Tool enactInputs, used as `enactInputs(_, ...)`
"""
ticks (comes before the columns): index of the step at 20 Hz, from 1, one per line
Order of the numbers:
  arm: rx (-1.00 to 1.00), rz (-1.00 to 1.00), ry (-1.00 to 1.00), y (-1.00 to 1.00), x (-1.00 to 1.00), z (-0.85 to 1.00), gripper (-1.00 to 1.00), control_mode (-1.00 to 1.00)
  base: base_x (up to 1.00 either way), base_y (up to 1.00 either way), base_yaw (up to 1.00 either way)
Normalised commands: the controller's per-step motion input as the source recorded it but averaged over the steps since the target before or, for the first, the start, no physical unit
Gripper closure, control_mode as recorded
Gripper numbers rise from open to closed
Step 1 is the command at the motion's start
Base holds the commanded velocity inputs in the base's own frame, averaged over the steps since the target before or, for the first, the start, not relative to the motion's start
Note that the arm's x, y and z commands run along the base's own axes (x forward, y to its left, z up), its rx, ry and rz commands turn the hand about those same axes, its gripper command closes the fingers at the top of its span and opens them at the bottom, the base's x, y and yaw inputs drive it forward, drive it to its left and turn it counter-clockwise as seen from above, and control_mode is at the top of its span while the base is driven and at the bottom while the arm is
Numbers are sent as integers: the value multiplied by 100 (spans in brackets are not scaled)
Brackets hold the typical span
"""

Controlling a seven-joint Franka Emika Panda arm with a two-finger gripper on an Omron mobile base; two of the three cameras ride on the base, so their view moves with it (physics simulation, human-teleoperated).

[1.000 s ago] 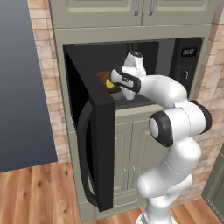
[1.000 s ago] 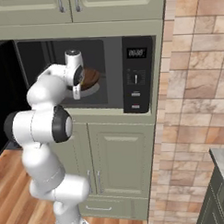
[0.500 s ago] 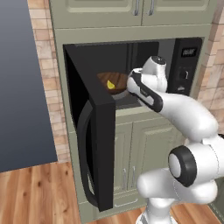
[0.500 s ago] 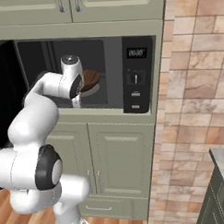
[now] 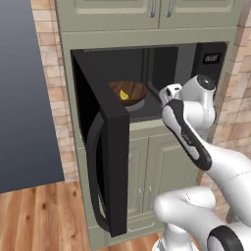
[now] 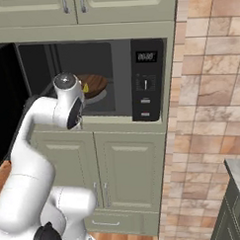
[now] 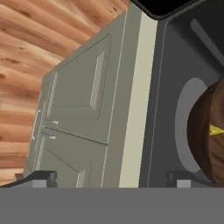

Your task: Pick the lemon wedge from the sink and place it in the bowl. Then pick the bowl and place it in the microwave. Then close the microwave door and press the start button.

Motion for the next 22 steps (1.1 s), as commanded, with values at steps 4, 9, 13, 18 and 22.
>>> enactInputs(4,0,0,-2,-6,-100,40,-100,-100,0,0,0)
enactInputs(9,1,0,0,-2,-100,53,-100,-100,0,0,0)
enactInputs(13,3,0,1,0,-100,88,-100,-100,0,0,0)
enactInputs(18,1,0,3,0,-100,100,-100,-100,0,0,0)
enactInputs(22,0,0,-1,13,-100,79,-100,-100,0,0,0)
